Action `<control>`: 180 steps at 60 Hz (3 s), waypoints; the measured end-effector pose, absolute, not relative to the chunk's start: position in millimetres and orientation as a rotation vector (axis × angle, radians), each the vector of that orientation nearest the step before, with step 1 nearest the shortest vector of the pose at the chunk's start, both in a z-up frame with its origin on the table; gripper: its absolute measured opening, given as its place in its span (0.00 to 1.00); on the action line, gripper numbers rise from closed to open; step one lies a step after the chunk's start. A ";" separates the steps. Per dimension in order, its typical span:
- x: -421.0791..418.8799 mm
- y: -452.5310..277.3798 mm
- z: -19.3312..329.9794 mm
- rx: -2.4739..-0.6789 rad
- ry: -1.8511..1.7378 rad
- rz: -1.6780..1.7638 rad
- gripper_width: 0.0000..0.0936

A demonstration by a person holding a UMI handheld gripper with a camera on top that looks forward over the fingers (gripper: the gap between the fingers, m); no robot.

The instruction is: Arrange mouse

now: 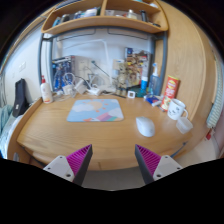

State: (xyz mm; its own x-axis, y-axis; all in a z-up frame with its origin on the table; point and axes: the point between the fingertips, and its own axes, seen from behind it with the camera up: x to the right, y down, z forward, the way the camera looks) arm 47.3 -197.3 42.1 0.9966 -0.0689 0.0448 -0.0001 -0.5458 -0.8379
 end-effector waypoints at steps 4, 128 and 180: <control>85.4 -197.2 30.8 -2.167 0.083 -0.119 0.92; 1.3 93.2 90.5 -2.179 -0.037 -0.026 0.34; -29.7 56.7 114.5 -2.254 -0.020 -0.006 0.92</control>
